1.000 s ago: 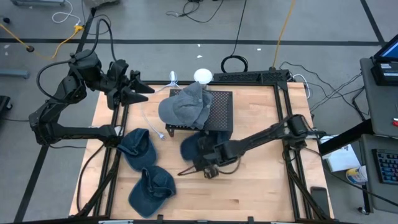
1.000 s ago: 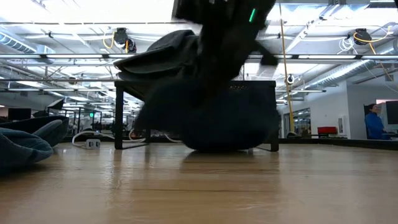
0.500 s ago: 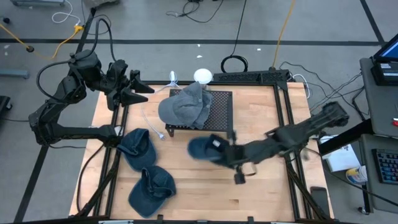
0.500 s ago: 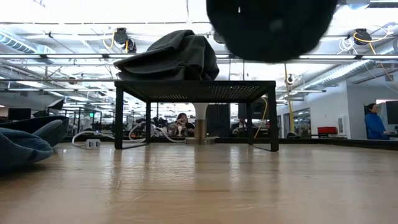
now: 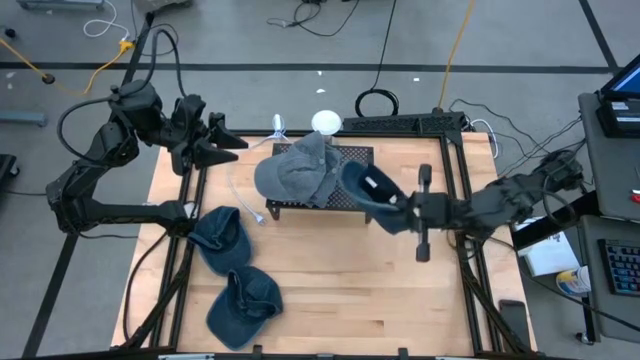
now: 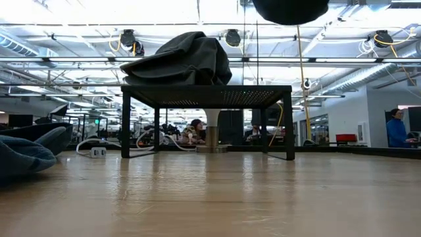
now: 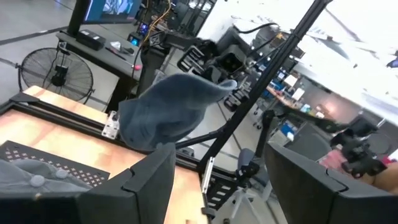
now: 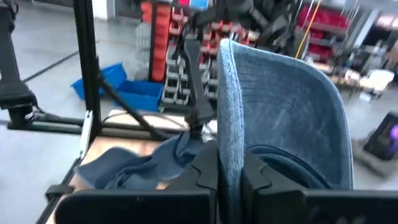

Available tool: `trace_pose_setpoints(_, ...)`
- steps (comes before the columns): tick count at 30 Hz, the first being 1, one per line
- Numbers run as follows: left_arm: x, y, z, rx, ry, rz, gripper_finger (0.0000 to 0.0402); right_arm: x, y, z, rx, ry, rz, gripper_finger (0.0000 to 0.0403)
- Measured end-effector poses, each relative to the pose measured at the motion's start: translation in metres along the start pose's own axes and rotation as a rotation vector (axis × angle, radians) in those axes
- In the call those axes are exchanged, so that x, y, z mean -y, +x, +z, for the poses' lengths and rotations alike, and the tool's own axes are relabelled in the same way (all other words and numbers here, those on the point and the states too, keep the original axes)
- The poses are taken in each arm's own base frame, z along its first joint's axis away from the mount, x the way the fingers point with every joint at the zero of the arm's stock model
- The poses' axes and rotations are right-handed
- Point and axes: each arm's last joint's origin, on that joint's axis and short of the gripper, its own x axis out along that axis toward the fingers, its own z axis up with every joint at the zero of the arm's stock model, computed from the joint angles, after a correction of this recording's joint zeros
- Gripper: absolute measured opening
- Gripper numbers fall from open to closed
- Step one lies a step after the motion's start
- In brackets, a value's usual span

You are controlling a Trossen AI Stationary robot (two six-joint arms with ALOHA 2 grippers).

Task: Pick & Place hat
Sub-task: Put the top right blue cap on the shelf

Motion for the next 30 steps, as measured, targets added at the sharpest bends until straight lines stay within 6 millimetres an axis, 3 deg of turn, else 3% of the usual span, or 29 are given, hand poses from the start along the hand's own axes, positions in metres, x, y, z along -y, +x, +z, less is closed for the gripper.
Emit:
trace_pose_setpoints(6,0.000,0.000,0.002,0.027,-0.056,0.026,0.0253,0.015,-0.019,-0.026,0.209,0.012,-0.033,0.0005)
trace_pose_setpoints(21,-0.004,-0.001,0.004,0.107,-0.052,0.162,0.0253,0.042,-0.071,-0.122,0.801,0.064,-0.145,0.0005)
trace_pose_setpoints(26,-0.006,-0.001,0.005,0.143,-0.132,0.203,0.0253,0.046,-0.080,-0.139,0.910,0.067,-0.172,0.0005)
trace_pose_setpoints(30,-0.006,-0.001,0.006,0.184,-0.230,0.220,0.0253,0.049,-0.080,-0.137,0.941,0.028,-0.190,0.0005)
